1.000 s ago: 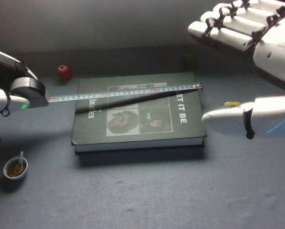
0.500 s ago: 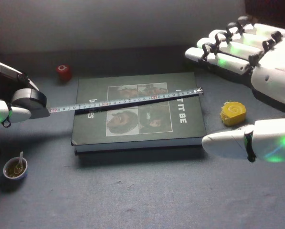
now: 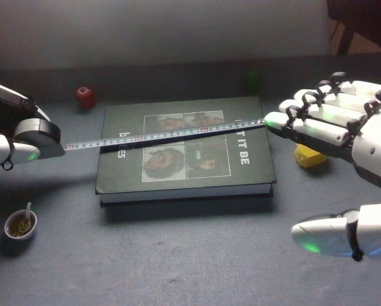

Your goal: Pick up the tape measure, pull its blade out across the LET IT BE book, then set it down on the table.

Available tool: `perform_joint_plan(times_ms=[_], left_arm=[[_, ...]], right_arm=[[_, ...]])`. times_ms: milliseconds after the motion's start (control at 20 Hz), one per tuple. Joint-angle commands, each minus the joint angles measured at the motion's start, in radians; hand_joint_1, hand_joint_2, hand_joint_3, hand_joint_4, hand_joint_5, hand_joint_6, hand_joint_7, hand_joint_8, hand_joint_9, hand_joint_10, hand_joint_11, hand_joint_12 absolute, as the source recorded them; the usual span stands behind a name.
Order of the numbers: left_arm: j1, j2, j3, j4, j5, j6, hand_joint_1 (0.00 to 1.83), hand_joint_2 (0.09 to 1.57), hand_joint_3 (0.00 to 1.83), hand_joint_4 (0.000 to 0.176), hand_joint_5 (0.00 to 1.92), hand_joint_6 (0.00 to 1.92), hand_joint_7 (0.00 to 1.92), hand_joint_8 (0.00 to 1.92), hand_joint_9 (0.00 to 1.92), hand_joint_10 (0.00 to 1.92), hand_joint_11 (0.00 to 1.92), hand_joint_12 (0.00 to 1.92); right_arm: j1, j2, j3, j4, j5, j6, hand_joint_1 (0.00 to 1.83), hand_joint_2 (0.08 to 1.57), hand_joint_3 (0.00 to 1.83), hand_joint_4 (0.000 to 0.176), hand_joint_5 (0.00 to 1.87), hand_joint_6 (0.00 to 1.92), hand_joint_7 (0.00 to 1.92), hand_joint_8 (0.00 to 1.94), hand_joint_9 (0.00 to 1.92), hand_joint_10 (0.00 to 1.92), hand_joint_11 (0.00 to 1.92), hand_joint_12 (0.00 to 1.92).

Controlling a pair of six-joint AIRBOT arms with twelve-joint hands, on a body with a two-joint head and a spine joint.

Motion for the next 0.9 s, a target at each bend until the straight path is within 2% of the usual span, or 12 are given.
perform_joint_plan(times_ms=[0, 150, 200, 500, 700, 850], left_arm=[[-0.002, 0.000, 0.011, -0.010, -0.125, -0.013, 1.39, 1.08, 0.00, 0.000, 1.02, 0.77, 1.19, 0.68, 0.87, 1.26, 0.75, 1.20], [0.002, 0.000, 0.015, -0.010, -0.125, -0.013, 1.38, 1.08, 0.00, 0.000, 1.00, 0.80, 1.18, 0.65, 0.88, 1.29, 0.74, 1.21], [0.003, 0.000, 0.015, -0.009, -0.125, -0.016, 1.39, 1.08, 0.00, 0.000, 1.01, 0.76, 1.15, 0.71, 0.89, 1.27, 0.79, 1.21], [0.003, 0.000, 0.015, -0.003, -0.129, -0.024, 1.39, 1.08, 0.00, 0.000, 1.09, 0.64, 1.11, 0.81, 0.89, 1.24, 0.81, 1.13], [-0.004, -0.002, 0.013, -0.002, -0.129, -0.040, 1.39, 1.07, 0.00, 0.000, 1.06, 0.70, 1.14, 0.75, 0.89, 1.23, 0.81, 1.13], [-0.045, 0.003, -0.004, -0.006, -0.128, -0.024, 1.39, 1.07, 0.00, 0.000, 1.03, 0.73, 1.16, 0.72, 0.90, 1.22, 0.80, 1.12]], right_arm=[[0.007, 0.007, -0.007, -0.018, 0.084, 0.005, 0.00, 1.06, 0.00, 0.000, 0.00, 0.00, 0.00, 0.00, 0.00, 0.00, 0.00, 0.18], [0.005, 0.010, -0.009, -0.019, 0.088, 0.001, 0.00, 1.06, 0.00, 0.000, 0.00, 0.00, 0.00, 0.00, 0.00, 0.00, 0.00, 0.16], [0.003, 0.010, -0.013, -0.018, 0.081, -0.029, 0.00, 1.06, 0.00, 0.000, 0.00, 0.00, 0.00, 0.00, 0.00, 0.00, 0.00, 0.18], [-0.004, 0.009, -0.015, -0.015, 0.059, -0.043, 0.00, 1.08, 0.01, 0.000, 0.00, 0.00, 0.00, 0.00, 0.00, 0.00, 0.00, 0.32], [-0.005, 0.007, -0.017, -0.012, 0.043, -0.043, 0.00, 1.08, 0.01, 0.000, 0.00, 0.00, 0.00, 0.00, 0.00, 0.00, 0.00, 0.32], [-0.006, 0.008, -0.017, -0.005, 0.004, -0.049, 0.00, 1.09, 0.01, 0.000, 0.00, 0.00, 0.00, 0.00, 0.00, 0.00, 0.00, 0.29]])
